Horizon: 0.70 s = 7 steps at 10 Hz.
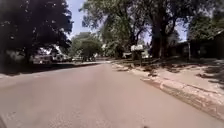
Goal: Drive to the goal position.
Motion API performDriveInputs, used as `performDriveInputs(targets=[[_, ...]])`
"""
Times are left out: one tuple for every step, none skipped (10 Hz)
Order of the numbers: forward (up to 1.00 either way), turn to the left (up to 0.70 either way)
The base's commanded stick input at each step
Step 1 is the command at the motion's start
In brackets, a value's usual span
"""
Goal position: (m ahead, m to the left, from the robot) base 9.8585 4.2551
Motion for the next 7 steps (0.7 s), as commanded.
performDriveInputs(targets=[[0.50, 0.00], [0.50, 0.00], [0.50, 0.00], [0.50, 0.00], [0.50, 0.00], [0.50, 0.00], [0.50, 0.00]])
